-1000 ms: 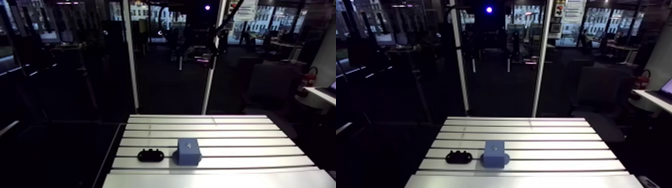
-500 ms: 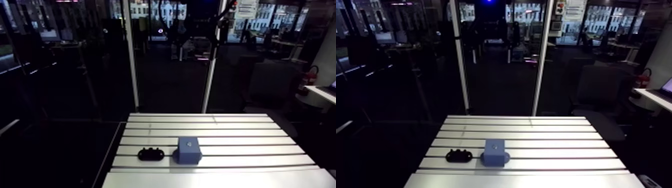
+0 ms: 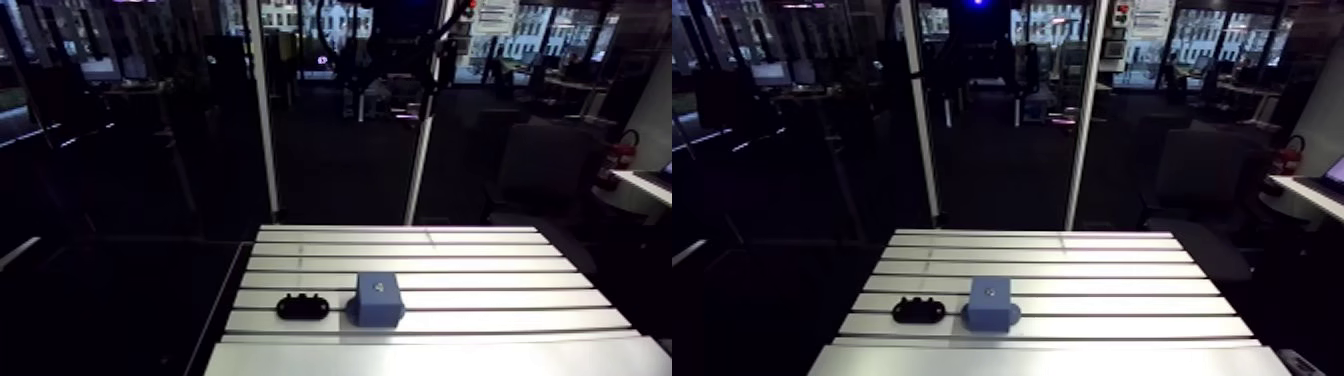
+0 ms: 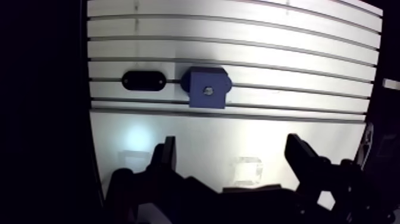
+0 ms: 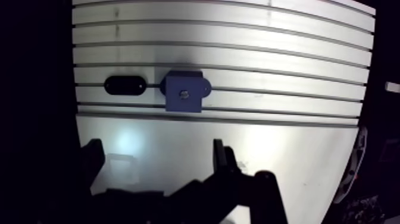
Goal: Pick up the M10 bolt and insert it into the hex recess until seated.
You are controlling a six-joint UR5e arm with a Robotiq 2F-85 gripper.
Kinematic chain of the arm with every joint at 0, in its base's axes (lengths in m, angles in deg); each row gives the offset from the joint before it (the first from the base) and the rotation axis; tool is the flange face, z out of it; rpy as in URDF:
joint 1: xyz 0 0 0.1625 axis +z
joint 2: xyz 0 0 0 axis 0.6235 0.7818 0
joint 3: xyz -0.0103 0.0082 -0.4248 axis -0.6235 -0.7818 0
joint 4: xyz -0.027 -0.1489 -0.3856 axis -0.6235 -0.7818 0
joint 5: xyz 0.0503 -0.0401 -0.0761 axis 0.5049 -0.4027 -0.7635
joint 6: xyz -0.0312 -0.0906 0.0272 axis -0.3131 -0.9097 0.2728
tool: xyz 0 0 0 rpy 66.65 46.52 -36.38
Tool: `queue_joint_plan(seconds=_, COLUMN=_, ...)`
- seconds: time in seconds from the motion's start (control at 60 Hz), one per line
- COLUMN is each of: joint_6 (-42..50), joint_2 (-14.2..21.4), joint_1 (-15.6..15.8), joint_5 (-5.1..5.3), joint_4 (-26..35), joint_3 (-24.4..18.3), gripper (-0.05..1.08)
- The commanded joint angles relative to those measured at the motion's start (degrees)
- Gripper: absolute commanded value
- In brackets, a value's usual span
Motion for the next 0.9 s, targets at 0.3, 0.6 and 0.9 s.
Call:
queue_joint_plan(seconds=0.3, joint_6=0.0, joint_2=0.2, joint_1=0.0, joint_5=0.43, joint_4=0.0, joint_3=0.7, gripper=0.01)
queue_joint_plan(seconds=0.6, joint_6=0.0, joint_2=-0.1, joint_1=0.1, joint_5=0.43, joint_4=-0.1, joint_3=0.3, gripper=0.01)
queue_joint_plan(seconds=0.9, joint_6=0.0, joint_2=-0.8, joint_1=0.0, joint_5=0.43, joint_4=-0.1, joint_3=0.1, gripper=0.01)
